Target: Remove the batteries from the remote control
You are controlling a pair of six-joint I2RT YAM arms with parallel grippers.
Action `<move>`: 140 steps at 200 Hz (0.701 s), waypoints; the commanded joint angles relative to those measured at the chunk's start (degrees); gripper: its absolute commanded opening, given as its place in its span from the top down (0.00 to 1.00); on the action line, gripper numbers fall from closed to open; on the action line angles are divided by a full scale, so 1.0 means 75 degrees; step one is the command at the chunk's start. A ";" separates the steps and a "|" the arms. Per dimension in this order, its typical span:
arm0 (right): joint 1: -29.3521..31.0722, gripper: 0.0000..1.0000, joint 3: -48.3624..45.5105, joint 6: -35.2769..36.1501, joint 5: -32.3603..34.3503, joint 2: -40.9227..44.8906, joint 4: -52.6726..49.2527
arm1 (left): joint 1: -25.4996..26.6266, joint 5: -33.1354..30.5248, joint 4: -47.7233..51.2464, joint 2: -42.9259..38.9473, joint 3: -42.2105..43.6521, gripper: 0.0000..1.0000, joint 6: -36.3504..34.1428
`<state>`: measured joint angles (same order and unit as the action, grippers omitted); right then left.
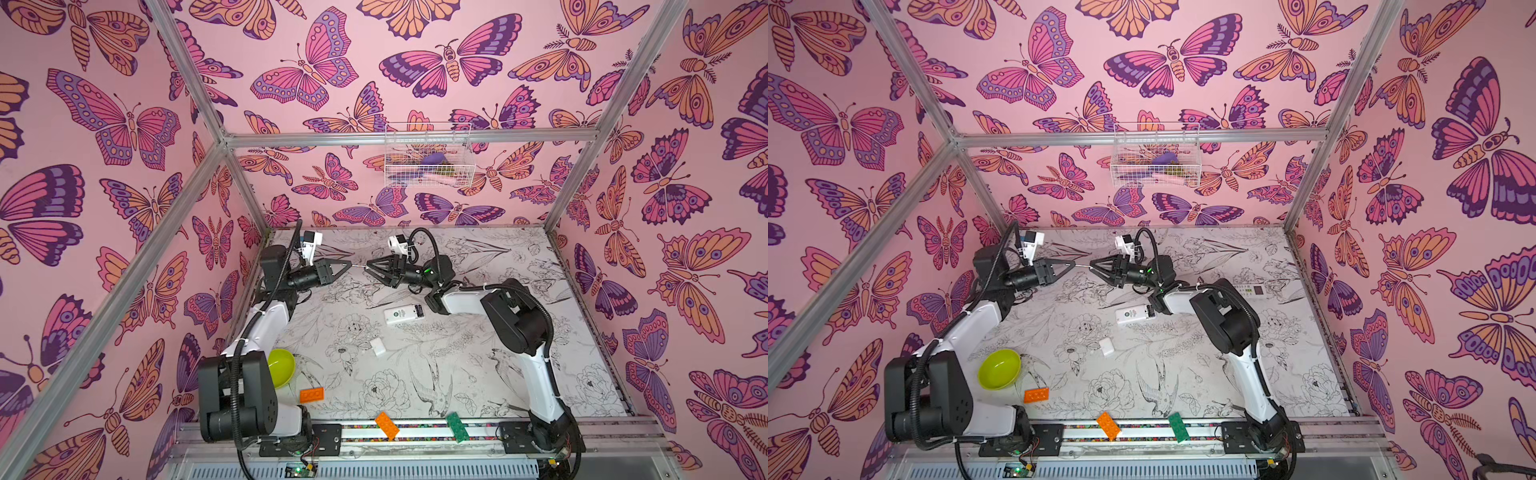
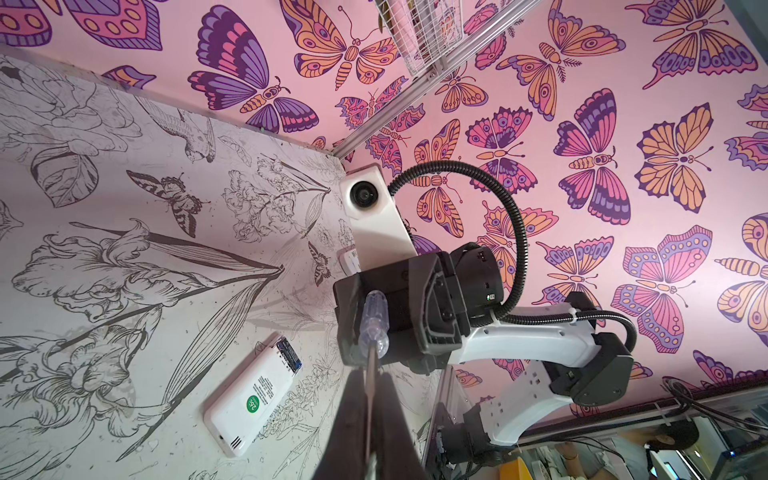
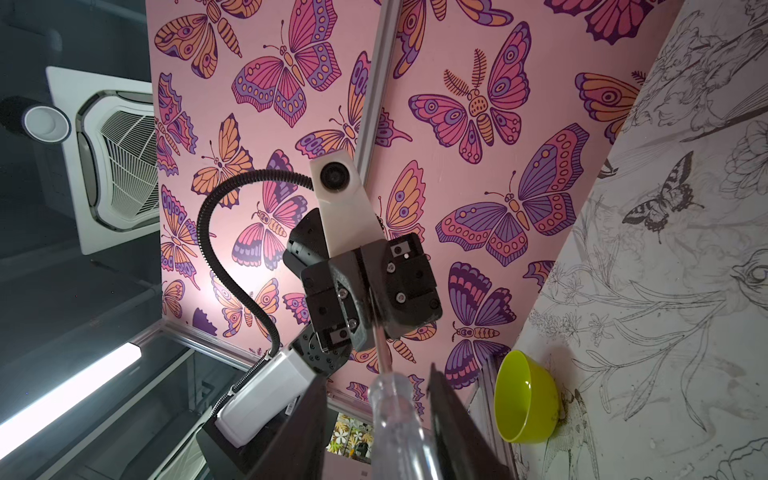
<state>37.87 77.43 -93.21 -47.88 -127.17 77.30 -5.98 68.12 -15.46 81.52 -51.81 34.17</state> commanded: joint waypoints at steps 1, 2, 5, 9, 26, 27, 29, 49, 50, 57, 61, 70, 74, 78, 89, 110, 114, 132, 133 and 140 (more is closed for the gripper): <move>0.0169 0.67 0.0335 -0.0046 -0.0312 -0.0026 0.0590 | 0.0141 0.0189 -0.0071 -0.0038 0.0187 1.00 -0.0085; 0.0167 0.67 0.0338 -0.0043 -0.0321 -0.0025 0.0591 | 0.0141 0.0188 -0.0071 -0.0045 0.0190 1.00 -0.0089; 0.0166 0.68 0.0337 -0.0040 -0.0328 -0.0034 0.0592 | 0.0141 0.0173 -0.0071 -0.0031 0.0193 1.00 -0.0112; 0.0166 0.70 0.0347 -0.0035 -0.0351 -0.0046 0.0578 | 0.0141 0.0174 -0.0071 -0.0029 0.0188 1.00 -0.0125; 0.0167 0.80 0.0364 -0.0098 -0.0323 -0.0073 0.0574 | 0.0117 0.0190 -0.0039 -0.0041 0.0150 1.00 -0.0051; 0.0167 0.81 0.0364 -0.0104 -0.0321 -0.0072 0.0571 | 0.0117 0.0195 -0.0032 -0.0041 0.0148 1.00 -0.0048; 0.0166 0.82 0.0349 -0.0092 -0.0320 -0.0056 0.0587 | 0.0112 0.0192 -0.0035 -0.0041 0.0147 1.00 -0.0022; 0.0149 0.94 0.0129 0.0146 -0.0398 0.0067 0.0511 | 0.0106 -0.0007 0.0046 -0.0029 0.0202 0.92 -0.0102; 0.0146 0.94 0.0123 0.0158 -0.0400 0.0074 0.0505 | 0.0100 -0.0015 0.0052 -0.0029 0.0203 0.90 -0.0115; 0.0117 0.96 0.0026 0.0231 -0.0401 0.0094 0.0456 | 0.0106 -0.0083 0.0133 -0.0028 0.0205 0.79 -0.0204; 0.0100 0.98 -0.0031 0.0251 -0.0388 0.0096 0.0423 | 0.0106 -0.0120 0.0208 -0.0034 0.0189 0.73 -0.0252; 0.0025 1.00 -0.0167 0.0255 -0.0308 0.0141 0.0411 | 0.0074 -0.0207 0.0402 -0.0063 0.0142 0.64 -0.0327; 0.0004 1.00 -0.0256 0.0261 -0.0272 0.0193 0.0420 | 0.0060 -0.0242 0.0482 -0.0074 0.0125 0.61 -0.0335; -0.0026 1.00 -0.0360 0.0313 -0.0256 0.0256 0.0441 | 0.0042 -0.0252 0.0511 -0.0076 0.0113 0.58 -0.0332; -0.0121 1.00 -0.0654 0.0520 -0.0311 0.0453 0.0376 | 0.0012 -0.0297 0.0544 -0.0093 0.0122 0.51 -0.0374; -0.0449 1.00 -0.1171 0.0822 -0.0413 0.0770 0.0177 | -0.0029 -0.0340 0.0770 -0.0098 0.0090 0.35 -0.0708; -0.0538 1.00 -0.1265 0.0837 -0.0415 0.0826 0.0160 | -0.0040 -0.0331 0.0863 -0.0089 0.0043 0.33 -0.0768; -0.0930 0.99 -0.1829 0.1045 -0.0399 0.1223 0.0090 | -0.0047 0.0030 0.1435 -0.0023 -0.0244 0.29 -0.1272; -0.0968 0.99 -0.1852 0.1065 -0.0406 0.1238 0.0066 | -0.0047 0.0044 0.1461 -0.0026 -0.0260 0.29 -0.1309; -0.1157 0.99 -0.2111 0.1233 -0.0455 0.1437 -0.0071 | -0.0047 0.0060 0.1729 -0.0017 -0.0346 0.27 -0.1566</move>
<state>33.41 65.45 -87.96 -50.39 -122.48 75.72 -6.00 66.26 -8.67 81.52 -51.81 29.15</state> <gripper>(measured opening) 0.169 0.705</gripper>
